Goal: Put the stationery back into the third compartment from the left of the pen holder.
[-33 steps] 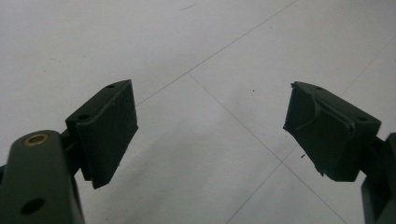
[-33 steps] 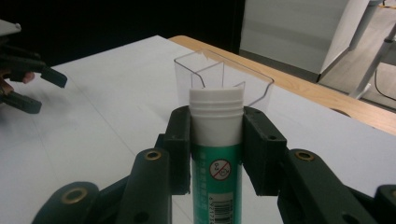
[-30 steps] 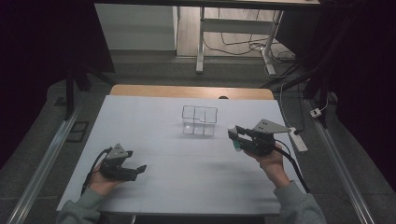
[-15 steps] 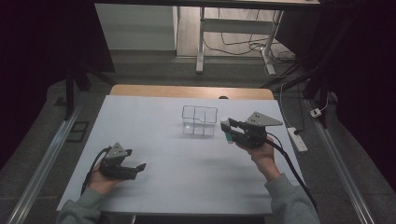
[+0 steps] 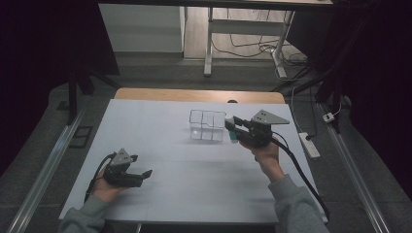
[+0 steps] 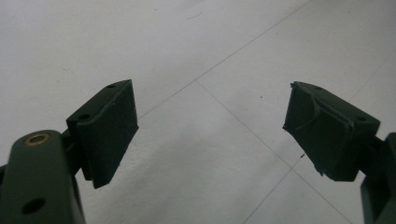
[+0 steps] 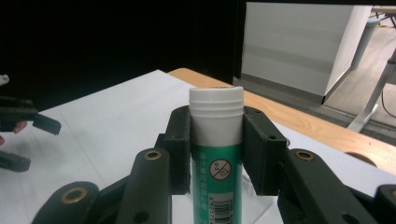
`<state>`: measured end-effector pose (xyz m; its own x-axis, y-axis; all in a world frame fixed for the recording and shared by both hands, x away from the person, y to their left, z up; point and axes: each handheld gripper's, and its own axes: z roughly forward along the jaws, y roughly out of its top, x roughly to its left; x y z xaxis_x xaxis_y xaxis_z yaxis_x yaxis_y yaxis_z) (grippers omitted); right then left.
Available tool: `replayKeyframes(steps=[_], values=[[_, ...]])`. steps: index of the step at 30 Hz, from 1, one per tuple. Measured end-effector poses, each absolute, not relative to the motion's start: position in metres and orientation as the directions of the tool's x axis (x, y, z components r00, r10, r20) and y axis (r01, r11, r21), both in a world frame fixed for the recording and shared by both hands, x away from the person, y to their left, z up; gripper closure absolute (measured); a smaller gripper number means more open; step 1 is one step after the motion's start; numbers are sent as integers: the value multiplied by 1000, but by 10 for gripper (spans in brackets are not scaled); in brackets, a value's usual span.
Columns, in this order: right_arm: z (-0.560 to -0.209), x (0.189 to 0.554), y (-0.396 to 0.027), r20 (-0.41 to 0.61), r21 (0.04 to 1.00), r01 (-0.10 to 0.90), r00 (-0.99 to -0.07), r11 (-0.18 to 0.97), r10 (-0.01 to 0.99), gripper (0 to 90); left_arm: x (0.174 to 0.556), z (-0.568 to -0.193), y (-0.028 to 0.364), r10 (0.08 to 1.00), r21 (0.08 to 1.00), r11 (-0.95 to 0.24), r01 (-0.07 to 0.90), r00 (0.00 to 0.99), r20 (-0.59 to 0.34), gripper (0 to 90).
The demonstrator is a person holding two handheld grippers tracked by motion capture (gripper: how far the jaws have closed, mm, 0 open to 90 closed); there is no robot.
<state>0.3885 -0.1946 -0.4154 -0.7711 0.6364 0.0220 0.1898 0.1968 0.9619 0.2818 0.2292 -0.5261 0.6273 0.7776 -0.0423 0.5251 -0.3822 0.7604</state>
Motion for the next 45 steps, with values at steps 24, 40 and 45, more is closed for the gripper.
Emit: replayKeyframes(steps=[24,40,45], values=[[-405,404,-169,10,972,156,-776,177,630,642,282,-527,229,774,759,-386,524,632,-42,170],[-409,428,-163,32,972,177,-750,153,661,642,282,-527,229,774,759,-386,525,632,-43,170],[-410,435,-160,32,972,179,-744,154,667,642,283,-527,229,774,758,-387,525,632,-42,171]])
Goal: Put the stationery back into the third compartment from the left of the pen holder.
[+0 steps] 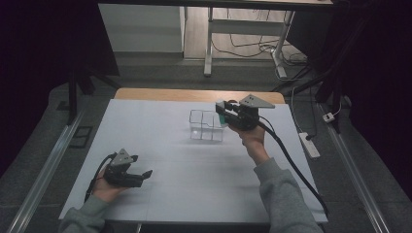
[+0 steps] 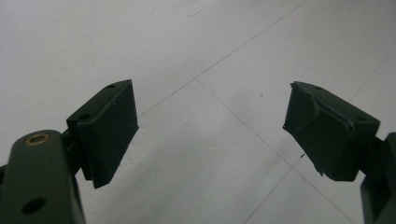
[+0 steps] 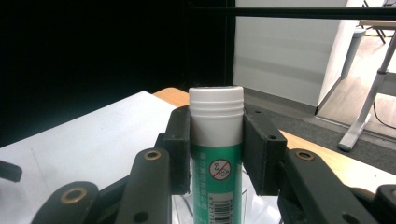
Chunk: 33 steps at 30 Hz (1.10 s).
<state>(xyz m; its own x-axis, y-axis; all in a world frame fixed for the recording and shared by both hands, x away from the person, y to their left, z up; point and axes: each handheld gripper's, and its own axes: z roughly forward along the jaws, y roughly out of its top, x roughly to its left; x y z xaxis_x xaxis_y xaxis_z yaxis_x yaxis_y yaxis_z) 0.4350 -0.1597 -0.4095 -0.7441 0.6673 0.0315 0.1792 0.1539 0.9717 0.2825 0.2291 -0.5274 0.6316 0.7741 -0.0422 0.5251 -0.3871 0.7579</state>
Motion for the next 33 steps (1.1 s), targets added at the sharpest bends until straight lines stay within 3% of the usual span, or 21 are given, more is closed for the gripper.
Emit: replayKeyframes(steps=[28,30,33], values=[[-440,477,-139,19,951,235,-694,201,720,631,283,-529,230,770,751,-396,528,637,-42,171],[-442,477,-138,46,947,260,-694,190,718,612,283,-529,230,769,752,-396,527,638,-42,172],[-442,476,-138,49,947,264,-684,184,728,502,283,-528,230,769,753,-396,525,638,-41,172]])
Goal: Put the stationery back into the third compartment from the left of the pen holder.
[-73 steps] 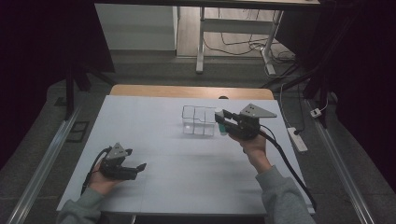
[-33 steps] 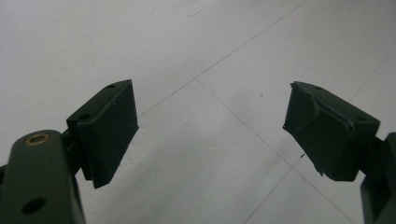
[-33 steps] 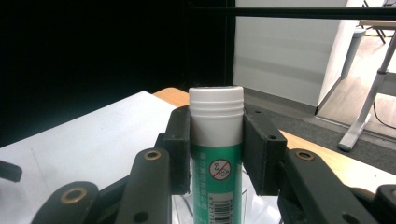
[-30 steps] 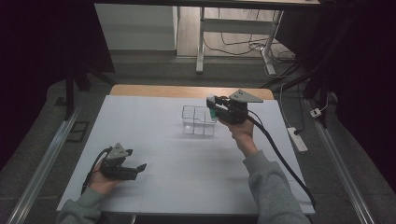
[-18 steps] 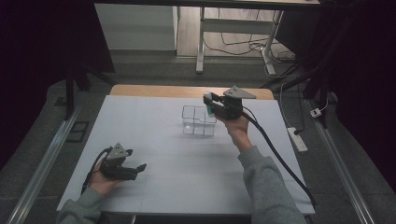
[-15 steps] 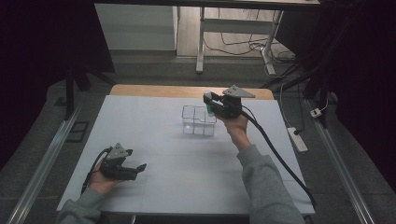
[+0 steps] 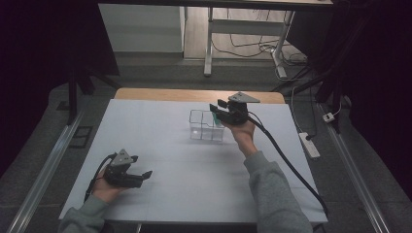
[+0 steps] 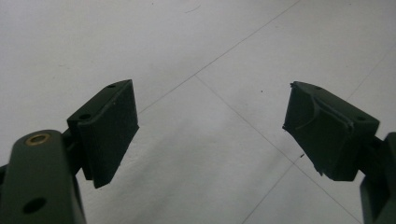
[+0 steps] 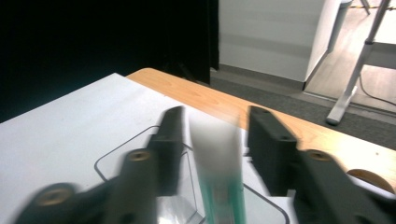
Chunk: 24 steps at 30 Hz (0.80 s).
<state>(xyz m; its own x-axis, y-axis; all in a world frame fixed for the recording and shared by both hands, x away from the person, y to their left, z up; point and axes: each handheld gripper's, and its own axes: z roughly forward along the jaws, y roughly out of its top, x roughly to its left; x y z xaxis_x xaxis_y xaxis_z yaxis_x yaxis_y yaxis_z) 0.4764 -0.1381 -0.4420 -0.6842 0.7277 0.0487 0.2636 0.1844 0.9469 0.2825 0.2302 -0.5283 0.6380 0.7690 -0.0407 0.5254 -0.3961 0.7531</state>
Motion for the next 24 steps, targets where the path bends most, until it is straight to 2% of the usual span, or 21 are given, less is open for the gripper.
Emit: replayKeyframes(steps=[4,24], values=[[-437,473,-141,55,948,259,-706,185,706,444,283,-528,230,769,753,-396,526,638,-41,172],[-436,455,-160,59,947,254,-741,198,669,439,284,-528,230,774,753,-390,530,632,-43,173]])
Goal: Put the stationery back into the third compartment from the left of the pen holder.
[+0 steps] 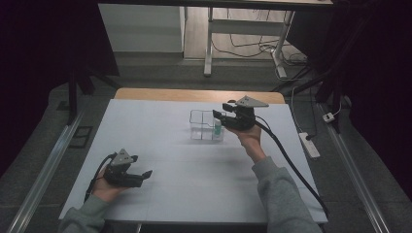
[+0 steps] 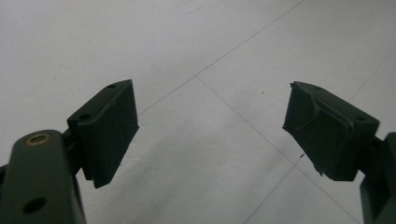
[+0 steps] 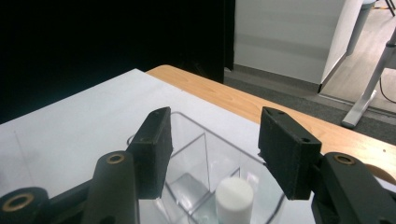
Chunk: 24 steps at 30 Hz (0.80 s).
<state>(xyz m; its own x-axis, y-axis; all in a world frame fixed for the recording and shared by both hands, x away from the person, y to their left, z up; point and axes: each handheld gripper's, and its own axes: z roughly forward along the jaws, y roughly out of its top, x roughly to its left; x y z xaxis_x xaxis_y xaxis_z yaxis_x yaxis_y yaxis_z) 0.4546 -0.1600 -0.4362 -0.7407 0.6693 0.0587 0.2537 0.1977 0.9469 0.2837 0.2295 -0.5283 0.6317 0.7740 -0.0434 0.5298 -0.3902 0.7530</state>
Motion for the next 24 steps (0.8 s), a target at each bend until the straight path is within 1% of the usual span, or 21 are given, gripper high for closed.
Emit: replayKeyframes(steps=[9,15,24], values=[[-444,440,-182,71,935,283,-738,212,671,443,284,-528,228,775,754,-390,528,631,-41,173],[-444,430,-190,66,937,277,-741,215,668,442,283,-528,228,773,756,-392,523,633,-37,173],[-450,405,-205,35,928,274,-737,252,676,437,284,-527,230,772,763,-386,518,635,-40,174]])
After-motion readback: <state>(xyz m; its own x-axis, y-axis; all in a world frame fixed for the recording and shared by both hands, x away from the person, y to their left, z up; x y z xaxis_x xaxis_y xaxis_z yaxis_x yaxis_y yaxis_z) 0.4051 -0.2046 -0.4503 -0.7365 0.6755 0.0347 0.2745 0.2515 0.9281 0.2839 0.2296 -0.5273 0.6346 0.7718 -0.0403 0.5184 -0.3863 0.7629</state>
